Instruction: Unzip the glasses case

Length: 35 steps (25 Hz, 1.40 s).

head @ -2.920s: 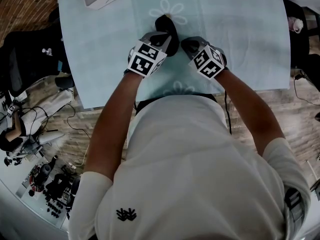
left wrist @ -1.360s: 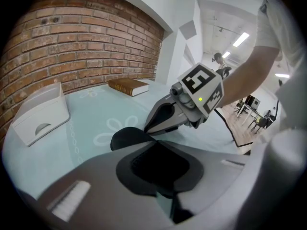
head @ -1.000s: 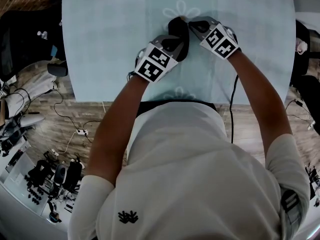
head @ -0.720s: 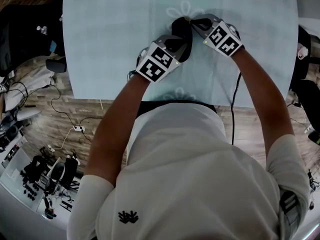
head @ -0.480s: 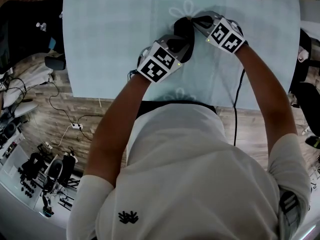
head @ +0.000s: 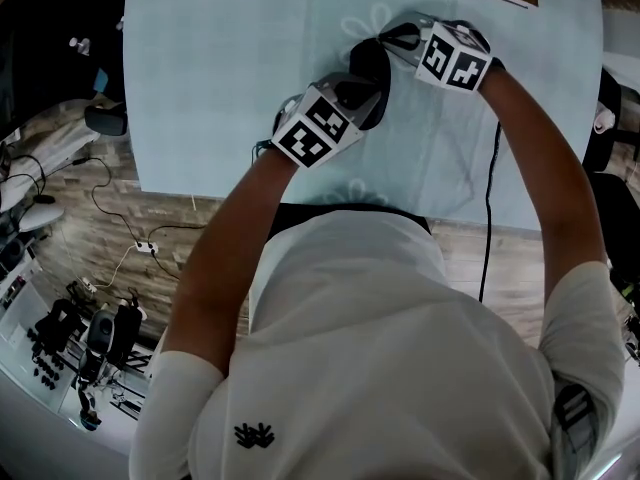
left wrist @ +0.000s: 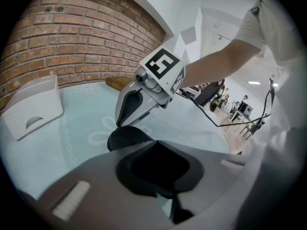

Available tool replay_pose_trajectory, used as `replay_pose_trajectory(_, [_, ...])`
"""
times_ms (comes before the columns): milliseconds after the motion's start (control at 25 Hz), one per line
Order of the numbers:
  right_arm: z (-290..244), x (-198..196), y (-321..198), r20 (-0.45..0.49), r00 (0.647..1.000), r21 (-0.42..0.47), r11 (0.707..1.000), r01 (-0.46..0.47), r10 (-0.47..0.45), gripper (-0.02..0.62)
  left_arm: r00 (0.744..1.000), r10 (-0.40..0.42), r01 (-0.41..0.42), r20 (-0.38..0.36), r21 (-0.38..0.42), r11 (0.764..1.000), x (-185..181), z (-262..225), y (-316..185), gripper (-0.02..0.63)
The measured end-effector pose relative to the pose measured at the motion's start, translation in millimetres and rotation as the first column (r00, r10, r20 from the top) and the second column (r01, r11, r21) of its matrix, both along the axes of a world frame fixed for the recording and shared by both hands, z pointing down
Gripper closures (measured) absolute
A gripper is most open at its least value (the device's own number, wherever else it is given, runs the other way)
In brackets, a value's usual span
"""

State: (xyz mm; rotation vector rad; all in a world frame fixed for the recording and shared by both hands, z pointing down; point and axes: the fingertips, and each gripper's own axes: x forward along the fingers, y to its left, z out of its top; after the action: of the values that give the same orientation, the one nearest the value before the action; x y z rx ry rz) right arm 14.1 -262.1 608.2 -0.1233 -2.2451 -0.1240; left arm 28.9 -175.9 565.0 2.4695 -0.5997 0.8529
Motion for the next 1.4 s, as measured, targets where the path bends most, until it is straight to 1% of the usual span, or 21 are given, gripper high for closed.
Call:
replay_pose_trajectory(200, [-1,-3,0,-0.033,0.996,0.003,0.997,0.083,-0.083,0.589,1.000,0.007,-0.007,0.001,0.003,1.000,3,-1,1,0.554])
replay_pose_trajectory(360, [-6,-20,-1,-0.042,0.991,0.014,0.991,0.129,-0.129,0.586,1.000,0.010,-0.010,0.002,0.002,1.000,-3,2,2,0.554])
replay_pose_trajectory(520, [-2,-25,-2,-0.056,0.988,0.026,0.989,0.149,-0.147,0.582,1.000,0.013,-0.013,0.012,0.002,1.000,-6,3,1,0.554])
replay_pose_trajectory(600, [-1,-24,-2,-0.055,0.989,0.022,0.990,0.139,-0.137,0.578,1.000,0.004,-0.003,0.015,-0.002,1.000,-6,4,1,0.554])
replay_pose_trajectory(720, [1,-16,-5,-0.037,0.998,0.004,0.998,0.060,-0.060,0.569,1.000,-0.023,0.023,0.020,-0.001,1.000,-2,2,2,0.554])
replay_pose_trajectory(800, [1,-9,-11,-0.026,1.000,0.021,1.000,-0.013,0.013,0.575,0.998,-0.043,0.042,0.040,0.017,0.999,-1,0,3,0.553])
replay_pose_trajectory(880, [-1,0,-17,-0.015,0.997,0.037,0.996,-0.078,0.079,0.575,0.996,-0.065,0.063,0.060,0.044,0.997,-2,-2,2,0.552])
replay_pose_trajectory(1000, [-2,18,-14,0.005,0.984,0.037,0.983,-0.180,0.180,0.575,0.992,-0.109,0.104,0.070,0.072,0.992,-6,-3,2,0.552])
replay_pose_trajectory(1080, [0,35,-5,0.012,0.969,0.030,0.968,-0.248,0.248,0.577,0.988,-0.141,0.135,0.069,0.087,0.987,-9,-4,1,0.552])
replay_pose_trajectory(1200, [1,63,16,0.036,0.935,0.001,0.935,-0.354,0.353,0.595,0.976,-0.209,0.201,0.063,0.106,0.974,-18,-12,2,0.551])
replay_pose_trajectory(1320, [-19,74,38,0.098,0.892,-0.041,0.898,-0.439,0.441,0.595,0.961,-0.266,0.253,0.077,0.144,0.957,-40,-22,2,0.551])
replay_pose_trajectory(1400, [-26,84,56,0.121,0.859,-0.079,0.868,-0.491,0.497,0.595,0.952,-0.297,0.283,0.073,0.159,0.946,-57,-29,3,0.551])
